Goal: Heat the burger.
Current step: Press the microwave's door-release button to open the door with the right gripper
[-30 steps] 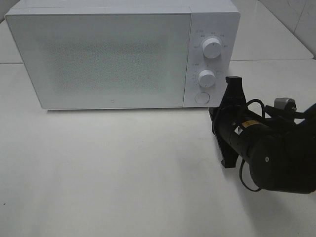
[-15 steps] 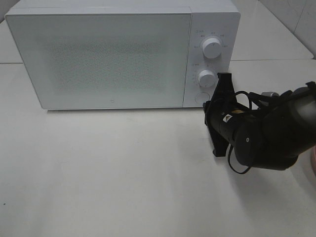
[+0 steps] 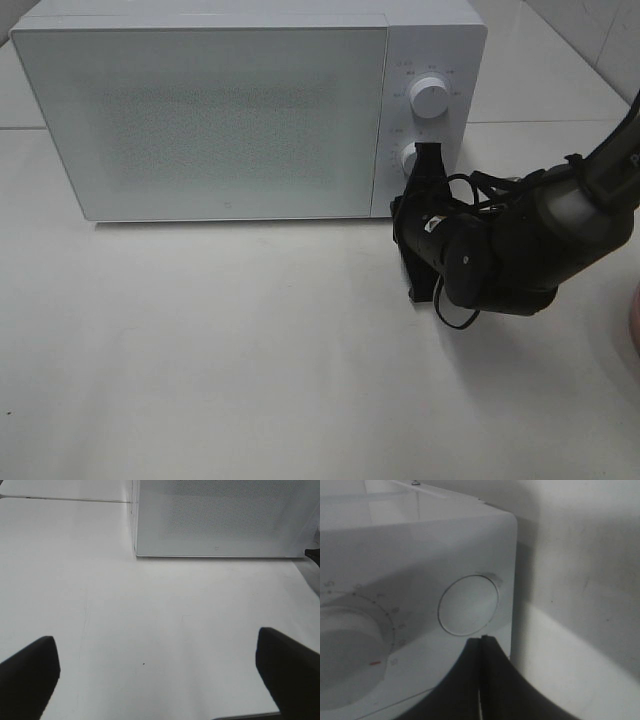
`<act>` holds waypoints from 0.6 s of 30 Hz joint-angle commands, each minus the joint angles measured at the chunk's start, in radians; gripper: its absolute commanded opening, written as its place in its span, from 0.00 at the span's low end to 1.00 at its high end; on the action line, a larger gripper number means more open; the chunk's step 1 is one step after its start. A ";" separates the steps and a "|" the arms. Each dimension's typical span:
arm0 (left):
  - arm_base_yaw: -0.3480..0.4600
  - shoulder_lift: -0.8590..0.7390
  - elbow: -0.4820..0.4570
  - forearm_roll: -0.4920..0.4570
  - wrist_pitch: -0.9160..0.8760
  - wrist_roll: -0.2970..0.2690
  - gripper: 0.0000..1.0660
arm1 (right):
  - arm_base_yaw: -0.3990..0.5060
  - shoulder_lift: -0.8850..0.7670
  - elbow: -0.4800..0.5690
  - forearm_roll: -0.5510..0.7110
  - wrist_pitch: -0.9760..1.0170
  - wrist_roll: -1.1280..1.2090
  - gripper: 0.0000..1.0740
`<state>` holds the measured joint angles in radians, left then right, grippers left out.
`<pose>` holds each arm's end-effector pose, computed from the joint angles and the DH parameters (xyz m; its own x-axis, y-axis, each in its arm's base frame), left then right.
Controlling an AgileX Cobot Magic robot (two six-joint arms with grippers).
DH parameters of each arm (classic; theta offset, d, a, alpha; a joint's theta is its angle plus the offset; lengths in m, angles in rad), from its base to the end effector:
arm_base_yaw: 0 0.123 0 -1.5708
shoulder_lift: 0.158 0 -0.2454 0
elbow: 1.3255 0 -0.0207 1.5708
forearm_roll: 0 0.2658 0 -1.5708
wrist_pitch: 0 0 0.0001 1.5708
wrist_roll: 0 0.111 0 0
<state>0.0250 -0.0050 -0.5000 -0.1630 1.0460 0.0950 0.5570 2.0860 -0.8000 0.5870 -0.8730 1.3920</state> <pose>0.0658 -0.0140 0.2783 -0.4316 0.0019 -0.9021 0.1073 0.9930 -0.0493 0.3312 0.1508 0.0340 -0.0688 0.9970 0.0366 0.3683 -0.0087 0.9297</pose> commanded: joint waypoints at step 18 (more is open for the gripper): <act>0.004 -0.025 0.004 -0.004 -0.009 0.005 0.94 | -0.052 0.050 -0.053 -0.010 -0.011 -0.010 0.00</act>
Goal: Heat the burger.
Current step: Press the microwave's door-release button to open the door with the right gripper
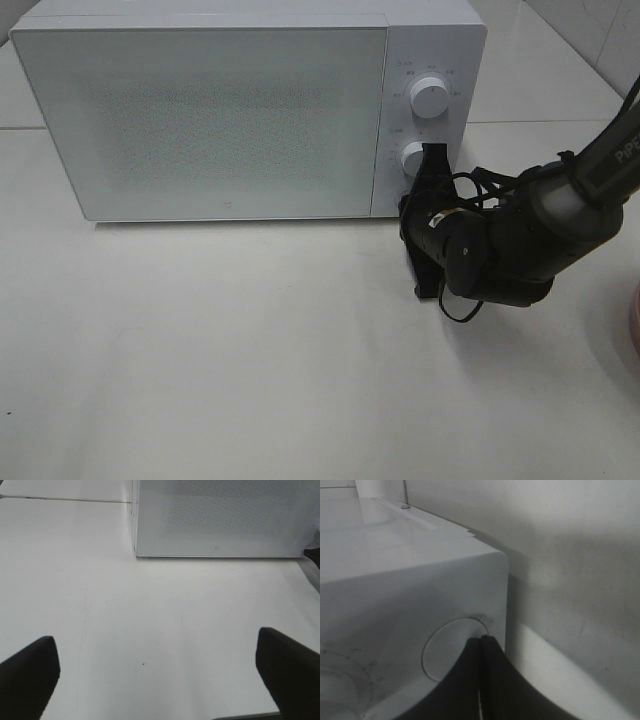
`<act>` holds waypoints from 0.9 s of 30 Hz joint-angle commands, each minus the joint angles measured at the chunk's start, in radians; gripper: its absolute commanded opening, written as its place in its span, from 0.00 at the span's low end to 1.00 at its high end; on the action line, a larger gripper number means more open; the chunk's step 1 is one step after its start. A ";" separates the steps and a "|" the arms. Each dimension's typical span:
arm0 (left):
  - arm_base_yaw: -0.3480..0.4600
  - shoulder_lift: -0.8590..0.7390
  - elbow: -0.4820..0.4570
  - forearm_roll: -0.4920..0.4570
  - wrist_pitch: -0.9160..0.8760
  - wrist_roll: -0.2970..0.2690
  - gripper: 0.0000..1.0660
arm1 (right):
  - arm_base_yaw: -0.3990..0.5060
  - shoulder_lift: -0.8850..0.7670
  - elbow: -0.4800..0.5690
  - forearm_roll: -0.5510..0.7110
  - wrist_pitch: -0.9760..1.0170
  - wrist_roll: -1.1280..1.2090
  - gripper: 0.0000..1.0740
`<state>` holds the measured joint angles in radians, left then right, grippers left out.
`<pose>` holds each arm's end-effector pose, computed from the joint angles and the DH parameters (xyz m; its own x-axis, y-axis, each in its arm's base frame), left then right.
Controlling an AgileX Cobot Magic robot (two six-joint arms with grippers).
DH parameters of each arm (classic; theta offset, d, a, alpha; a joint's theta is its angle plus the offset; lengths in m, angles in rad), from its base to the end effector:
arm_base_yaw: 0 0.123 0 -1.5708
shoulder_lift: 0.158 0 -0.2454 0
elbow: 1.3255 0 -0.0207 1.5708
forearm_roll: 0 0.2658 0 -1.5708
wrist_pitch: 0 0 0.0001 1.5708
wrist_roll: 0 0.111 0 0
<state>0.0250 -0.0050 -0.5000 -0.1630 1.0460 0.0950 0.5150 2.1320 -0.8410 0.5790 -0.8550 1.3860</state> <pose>0.0658 -0.0140 0.2783 -0.4316 0.0019 -0.9021 0.1073 0.9930 -0.0493 0.3428 0.1414 0.0240 -0.0395 0.9988 0.0274 0.3867 -0.0100 0.9222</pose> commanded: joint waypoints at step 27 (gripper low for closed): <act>0.004 -0.025 0.004 -0.004 -0.009 0.005 0.94 | -0.025 0.004 -0.071 -0.048 -0.189 0.030 0.00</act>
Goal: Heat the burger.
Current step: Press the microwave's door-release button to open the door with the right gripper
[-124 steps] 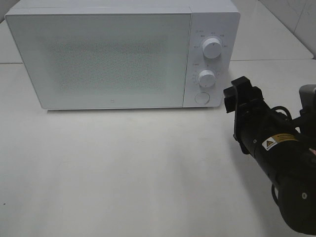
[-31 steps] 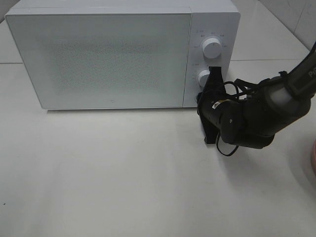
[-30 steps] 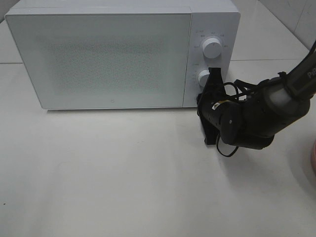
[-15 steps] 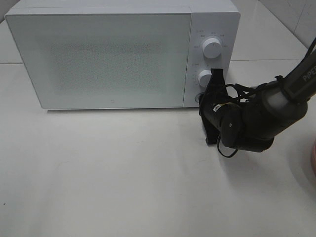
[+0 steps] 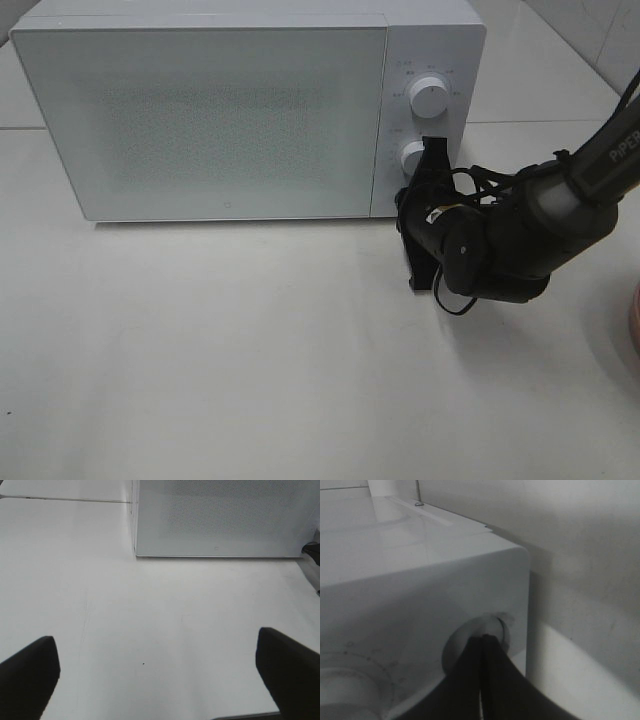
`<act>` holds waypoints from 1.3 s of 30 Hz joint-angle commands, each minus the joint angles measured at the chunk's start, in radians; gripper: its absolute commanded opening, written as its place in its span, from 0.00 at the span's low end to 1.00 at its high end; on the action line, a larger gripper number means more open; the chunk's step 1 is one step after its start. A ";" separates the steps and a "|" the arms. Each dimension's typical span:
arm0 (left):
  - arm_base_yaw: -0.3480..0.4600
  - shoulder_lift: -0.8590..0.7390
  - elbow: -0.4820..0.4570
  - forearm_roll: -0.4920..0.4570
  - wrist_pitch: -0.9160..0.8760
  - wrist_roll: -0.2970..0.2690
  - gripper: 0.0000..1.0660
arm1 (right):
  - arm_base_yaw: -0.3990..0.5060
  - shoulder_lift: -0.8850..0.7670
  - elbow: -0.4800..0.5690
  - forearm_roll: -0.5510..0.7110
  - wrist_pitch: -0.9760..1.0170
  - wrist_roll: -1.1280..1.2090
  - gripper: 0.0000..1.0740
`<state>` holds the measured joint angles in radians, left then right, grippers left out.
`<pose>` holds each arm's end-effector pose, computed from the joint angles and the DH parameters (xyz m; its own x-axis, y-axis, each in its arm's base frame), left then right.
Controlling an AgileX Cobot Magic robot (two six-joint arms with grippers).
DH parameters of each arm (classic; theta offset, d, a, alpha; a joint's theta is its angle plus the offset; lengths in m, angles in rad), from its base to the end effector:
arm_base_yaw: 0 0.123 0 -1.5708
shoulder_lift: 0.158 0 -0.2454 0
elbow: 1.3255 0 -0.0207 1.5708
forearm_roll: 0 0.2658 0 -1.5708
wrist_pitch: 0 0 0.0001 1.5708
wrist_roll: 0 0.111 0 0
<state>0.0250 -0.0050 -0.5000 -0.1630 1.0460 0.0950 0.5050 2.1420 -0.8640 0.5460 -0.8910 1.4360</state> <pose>0.0658 -0.0140 0.2783 -0.4316 0.0019 -0.9021 0.1073 0.9930 -0.0493 0.3505 0.1426 0.0293 -0.0375 0.9970 0.0671 0.3401 -0.0504 0.9390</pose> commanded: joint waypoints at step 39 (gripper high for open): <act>0.004 -0.025 0.004 -0.004 -0.009 0.005 0.94 | -0.035 -0.025 -0.073 -0.011 0.033 -0.048 0.00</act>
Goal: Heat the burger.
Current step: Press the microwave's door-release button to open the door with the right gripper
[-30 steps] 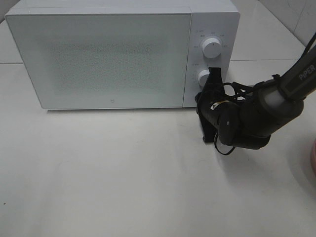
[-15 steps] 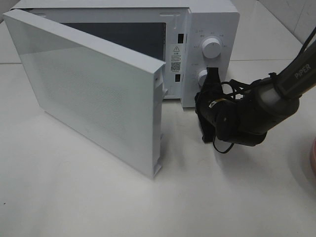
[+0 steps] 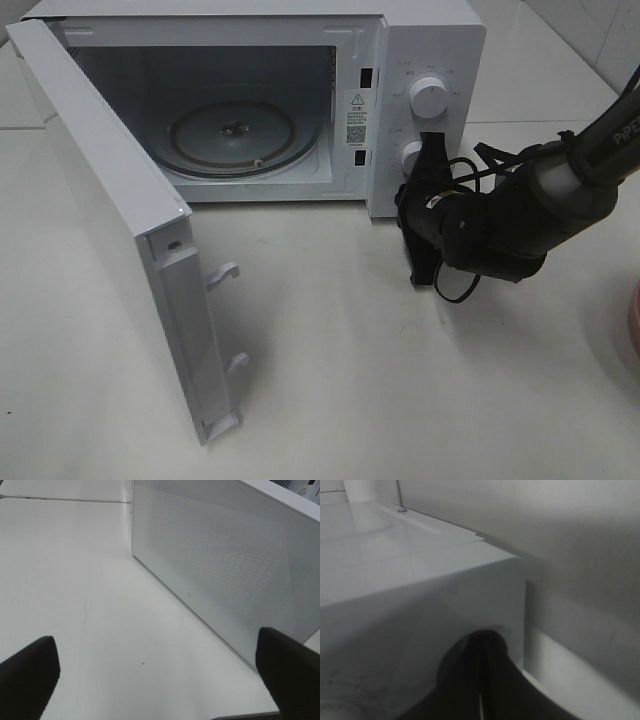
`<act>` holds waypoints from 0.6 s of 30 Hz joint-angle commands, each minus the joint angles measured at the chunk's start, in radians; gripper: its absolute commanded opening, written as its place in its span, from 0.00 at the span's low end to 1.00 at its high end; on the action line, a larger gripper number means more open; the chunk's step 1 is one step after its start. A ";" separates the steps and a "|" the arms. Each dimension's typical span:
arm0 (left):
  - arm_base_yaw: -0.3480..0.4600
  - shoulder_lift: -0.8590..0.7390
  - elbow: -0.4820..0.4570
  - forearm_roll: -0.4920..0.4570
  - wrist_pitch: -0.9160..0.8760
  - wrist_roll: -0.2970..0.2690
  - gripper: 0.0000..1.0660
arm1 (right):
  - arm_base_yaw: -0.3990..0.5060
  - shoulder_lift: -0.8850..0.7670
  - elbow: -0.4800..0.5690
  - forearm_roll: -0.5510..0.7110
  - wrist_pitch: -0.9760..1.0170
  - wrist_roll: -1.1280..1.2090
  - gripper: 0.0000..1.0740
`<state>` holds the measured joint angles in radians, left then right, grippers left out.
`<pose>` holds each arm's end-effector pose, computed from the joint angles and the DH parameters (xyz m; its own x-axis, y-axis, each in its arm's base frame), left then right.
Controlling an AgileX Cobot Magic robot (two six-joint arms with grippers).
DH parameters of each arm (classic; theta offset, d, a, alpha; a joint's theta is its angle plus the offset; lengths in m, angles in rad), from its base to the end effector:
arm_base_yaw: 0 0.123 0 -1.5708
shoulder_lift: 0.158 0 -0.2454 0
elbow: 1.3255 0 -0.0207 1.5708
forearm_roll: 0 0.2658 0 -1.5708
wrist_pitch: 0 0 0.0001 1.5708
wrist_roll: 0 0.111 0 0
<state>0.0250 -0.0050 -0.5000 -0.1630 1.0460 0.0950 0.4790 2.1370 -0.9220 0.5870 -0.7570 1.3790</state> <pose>0.0658 -0.0140 0.2783 -0.4316 0.0019 -0.9021 0.1073 0.9930 -0.0493 0.3630 0.1410 0.0298 -0.0188 0.9977 0.0654 0.4135 -0.0518 0.9090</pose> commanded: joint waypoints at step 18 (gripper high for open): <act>0.004 -0.025 0.004 -0.004 -0.009 0.005 0.94 | 0.014 -0.118 0.146 -0.094 -0.043 0.040 0.00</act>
<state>0.0250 -0.0050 -0.5000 -0.1630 1.0460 0.0950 0.4930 2.0340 -0.7800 0.5040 -0.8070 1.4350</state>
